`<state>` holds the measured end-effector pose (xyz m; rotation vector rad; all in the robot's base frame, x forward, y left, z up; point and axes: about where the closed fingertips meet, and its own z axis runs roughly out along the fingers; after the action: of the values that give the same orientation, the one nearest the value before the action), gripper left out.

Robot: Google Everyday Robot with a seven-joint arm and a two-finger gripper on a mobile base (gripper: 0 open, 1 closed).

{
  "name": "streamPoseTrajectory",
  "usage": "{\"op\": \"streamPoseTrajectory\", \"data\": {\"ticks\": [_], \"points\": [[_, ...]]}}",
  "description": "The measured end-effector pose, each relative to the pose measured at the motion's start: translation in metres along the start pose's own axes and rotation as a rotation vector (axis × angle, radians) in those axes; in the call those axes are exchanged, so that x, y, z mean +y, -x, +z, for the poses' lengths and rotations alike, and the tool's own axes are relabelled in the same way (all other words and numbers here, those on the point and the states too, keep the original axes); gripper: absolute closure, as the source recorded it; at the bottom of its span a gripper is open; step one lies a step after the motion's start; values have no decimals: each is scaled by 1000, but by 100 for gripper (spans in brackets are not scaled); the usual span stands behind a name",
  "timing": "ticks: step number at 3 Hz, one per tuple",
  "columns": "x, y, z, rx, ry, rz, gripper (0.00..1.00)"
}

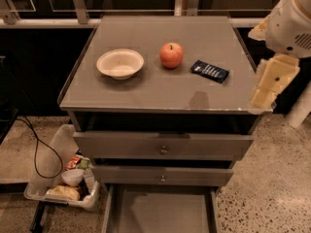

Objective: Place rxbar blueberry into bottom drawer

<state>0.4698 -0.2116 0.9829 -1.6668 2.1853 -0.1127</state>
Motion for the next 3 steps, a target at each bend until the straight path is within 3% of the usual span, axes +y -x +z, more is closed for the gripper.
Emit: {"op": "streamPoseTrajectory", "data": {"ticks": [1,2,3], "points": [[-43,2,11,-60,-35,56,0],[-92,-5,20,-180,-62,121,0],[-134,-8,39,-329,-52,189,0]]}}
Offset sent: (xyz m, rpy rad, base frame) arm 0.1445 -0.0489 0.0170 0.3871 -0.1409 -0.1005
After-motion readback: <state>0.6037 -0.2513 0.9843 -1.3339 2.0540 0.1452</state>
